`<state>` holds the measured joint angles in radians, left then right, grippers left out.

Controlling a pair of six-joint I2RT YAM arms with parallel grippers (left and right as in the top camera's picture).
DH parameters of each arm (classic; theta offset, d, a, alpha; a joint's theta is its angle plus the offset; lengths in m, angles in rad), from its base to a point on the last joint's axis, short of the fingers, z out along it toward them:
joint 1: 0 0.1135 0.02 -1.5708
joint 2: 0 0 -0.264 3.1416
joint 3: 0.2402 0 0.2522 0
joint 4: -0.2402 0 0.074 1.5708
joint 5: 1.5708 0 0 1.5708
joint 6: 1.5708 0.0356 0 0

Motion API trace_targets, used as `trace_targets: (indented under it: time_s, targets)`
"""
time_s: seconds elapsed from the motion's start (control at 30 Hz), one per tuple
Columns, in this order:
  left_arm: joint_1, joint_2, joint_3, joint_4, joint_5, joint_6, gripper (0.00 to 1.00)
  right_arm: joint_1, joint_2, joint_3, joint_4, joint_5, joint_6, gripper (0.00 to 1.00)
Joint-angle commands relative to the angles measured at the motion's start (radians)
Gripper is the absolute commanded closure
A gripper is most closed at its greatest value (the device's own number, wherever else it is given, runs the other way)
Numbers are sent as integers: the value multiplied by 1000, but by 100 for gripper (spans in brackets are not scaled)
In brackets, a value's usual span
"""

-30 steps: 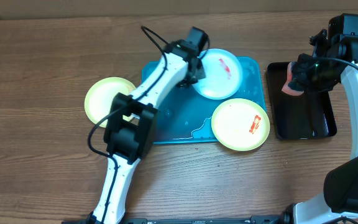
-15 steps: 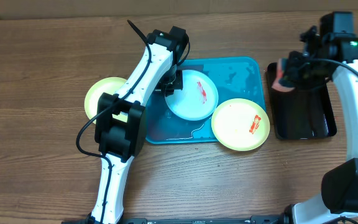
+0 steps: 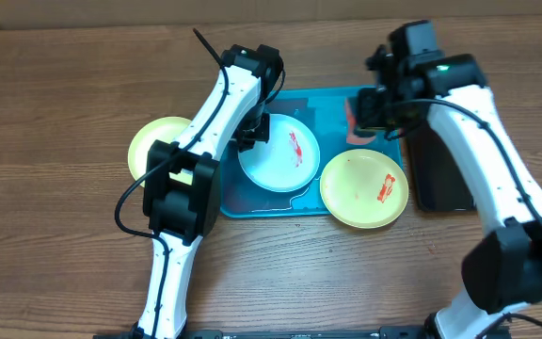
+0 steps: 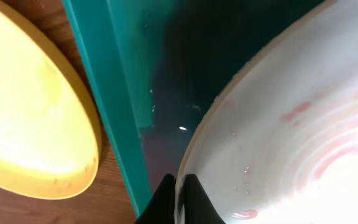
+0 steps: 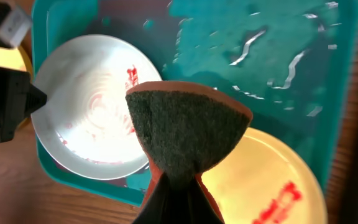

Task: Clean dirty plates on tray and stack at the side
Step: 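Carry the sponge with the right gripper over the white plate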

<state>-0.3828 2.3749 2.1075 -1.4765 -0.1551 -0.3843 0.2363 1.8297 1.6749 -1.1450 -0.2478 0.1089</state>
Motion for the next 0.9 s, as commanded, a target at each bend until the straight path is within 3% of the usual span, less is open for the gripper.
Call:
trace_targets:
  time_s: [0.0,0.87]
  targets:
    - [16,-35,7,-8,-39,22,96,17,2,-2,16,-8,22,96]
    - [16,-35,7,4,-27,21,96,38,35,-13,98,-8,32,96]
